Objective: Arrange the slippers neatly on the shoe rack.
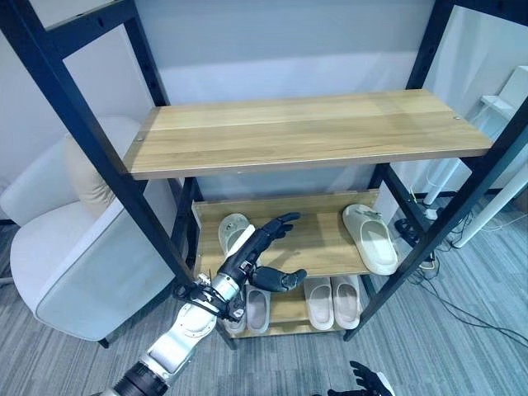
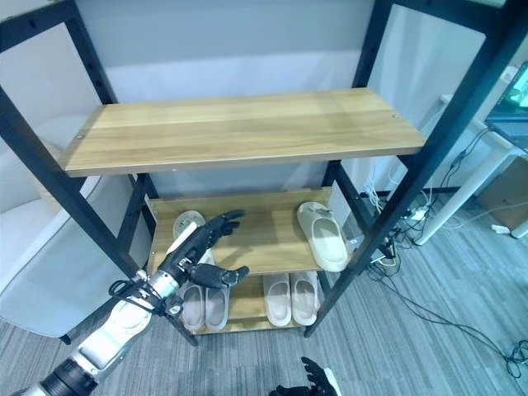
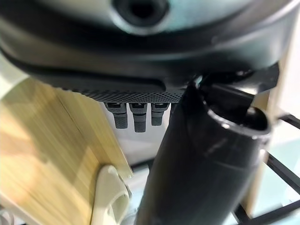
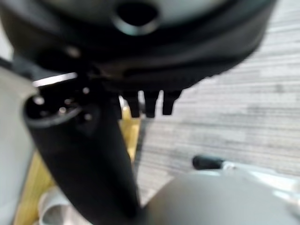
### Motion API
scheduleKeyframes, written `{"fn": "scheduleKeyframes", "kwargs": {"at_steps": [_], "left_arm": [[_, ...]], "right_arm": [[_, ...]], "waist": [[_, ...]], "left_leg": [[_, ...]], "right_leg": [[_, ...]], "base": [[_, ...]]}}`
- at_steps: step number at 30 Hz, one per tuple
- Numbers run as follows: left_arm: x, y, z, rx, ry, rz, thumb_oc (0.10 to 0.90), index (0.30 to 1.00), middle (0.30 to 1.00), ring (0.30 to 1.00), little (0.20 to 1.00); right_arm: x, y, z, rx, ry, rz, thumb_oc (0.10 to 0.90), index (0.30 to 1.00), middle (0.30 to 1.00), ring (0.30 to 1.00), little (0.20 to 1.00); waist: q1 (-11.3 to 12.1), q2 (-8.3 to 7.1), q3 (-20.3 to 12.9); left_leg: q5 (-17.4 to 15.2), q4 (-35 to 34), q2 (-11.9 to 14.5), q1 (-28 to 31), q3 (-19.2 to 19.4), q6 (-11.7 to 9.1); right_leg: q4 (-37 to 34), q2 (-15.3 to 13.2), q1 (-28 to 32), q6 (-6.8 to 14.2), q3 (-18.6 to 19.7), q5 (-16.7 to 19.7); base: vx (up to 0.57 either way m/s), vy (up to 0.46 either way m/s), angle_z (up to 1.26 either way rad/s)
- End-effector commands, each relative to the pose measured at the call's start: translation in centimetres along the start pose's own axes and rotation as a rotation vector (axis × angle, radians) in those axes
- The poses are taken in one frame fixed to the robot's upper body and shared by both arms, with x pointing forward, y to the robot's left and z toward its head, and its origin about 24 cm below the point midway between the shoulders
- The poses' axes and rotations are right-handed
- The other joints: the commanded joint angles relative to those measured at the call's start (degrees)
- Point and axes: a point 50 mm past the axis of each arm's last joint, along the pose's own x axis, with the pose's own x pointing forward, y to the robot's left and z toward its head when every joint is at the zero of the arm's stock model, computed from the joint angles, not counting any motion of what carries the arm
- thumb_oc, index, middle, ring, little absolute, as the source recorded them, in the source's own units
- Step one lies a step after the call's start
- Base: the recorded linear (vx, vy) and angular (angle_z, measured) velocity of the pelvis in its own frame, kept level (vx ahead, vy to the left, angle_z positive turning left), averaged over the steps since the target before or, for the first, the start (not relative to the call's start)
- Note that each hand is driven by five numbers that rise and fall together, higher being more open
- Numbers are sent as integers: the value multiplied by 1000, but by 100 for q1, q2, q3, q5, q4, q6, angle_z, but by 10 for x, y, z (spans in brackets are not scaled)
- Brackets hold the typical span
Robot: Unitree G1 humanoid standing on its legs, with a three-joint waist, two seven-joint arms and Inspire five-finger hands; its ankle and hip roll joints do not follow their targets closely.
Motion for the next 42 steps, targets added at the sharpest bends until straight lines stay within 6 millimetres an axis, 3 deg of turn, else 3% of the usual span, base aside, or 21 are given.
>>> {"fn": "scheduleKeyframes", "kwargs": {"at_steps": [1, 2, 6, 20, 22, 26, 34, 42], "left_arm": [[48, 33, 66, 233, -332, 169, 800, 900, 900, 900, 900], [54, 37, 65, 394, -330, 197, 800, 900, 900, 900, 900], [62, 43, 65, 527, -324, 234, 800, 900, 900, 900, 900], [73, 76, 71, 781, -308, 410, 800, 900, 900, 900, 900], [71, 94, 77, 912, -303, 470, 800, 900, 900, 900, 900], [67, 101, 81, 930, -306, 504, 800, 900, 900, 900, 900], [54, 136, 75, 1006, -209, 641, 800, 900, 900, 900, 900], [46, 140, 64, 1019, -152, 639, 800, 900, 900, 900, 900]], "right_arm": [[8, -22, 31, 59, -140, -110, 800, 900, 900, 900, 900], [7, -24, 30, 50, -147, -123, 800, 900, 900, 900, 900], [7, -28, 29, 38, -151, -142, 800, 900, 900, 900, 900], [6, -38, 33, 8, -183, -170, 800, 900, 900, 900, 900], [5, -39, 33, 7, -187, -169, 800, 900, 900, 900, 900], [5, -39, 34, 2, -193, -169, 800, 900, 900, 900, 900], [6, -40, 37, -8, -206, -154, 800, 900, 900, 900, 900], [4, -41, 34, -10, -208, -149, 800, 900, 900, 900, 900]], "waist": [[-42, -6, 176], [-83, 19, 180], [-133, 83, 195], [-200, 211, 200], [-190, 199, 196], [-176, 184, 221], [-145, 108, 336], [-132, 55, 405]], "left_leg": [[-494, 46, -186, 68, 47, 19], [-504, 46, -186, 38, 75, 12], [-561, 46, -189, -25, 121, 5], [-512, 46, -230, -429, 252, -7], [-537, 46, -226, -437, 271, -16], [-545, 46, -226, -419, 277, -16], [-542, 46, -191, -430, 312, -27], [-532, 46, -180, -496, 306, -26]], "right_leg": [[71, 178, 175, 182, 9, -485], [71, 172, 123, 198, 35, -474], [71, 168, 36, 226, 79, -505], [71, 181, -444, 228, 240, -410], [71, 191, -449, 223, 254, -417], [71, 200, -435, 212, 260, -422], [71, 242, -483, 203, 315, -401], [71, 258, -545, 183, 295, -397]], "base": [[40, 6, -15], [-3, 2, -22], [31, 15, -7], [15, 17, -10], [51, 3, -9], [17, 0, 0], [5, -1, 0], [0, 0, 0]]}}
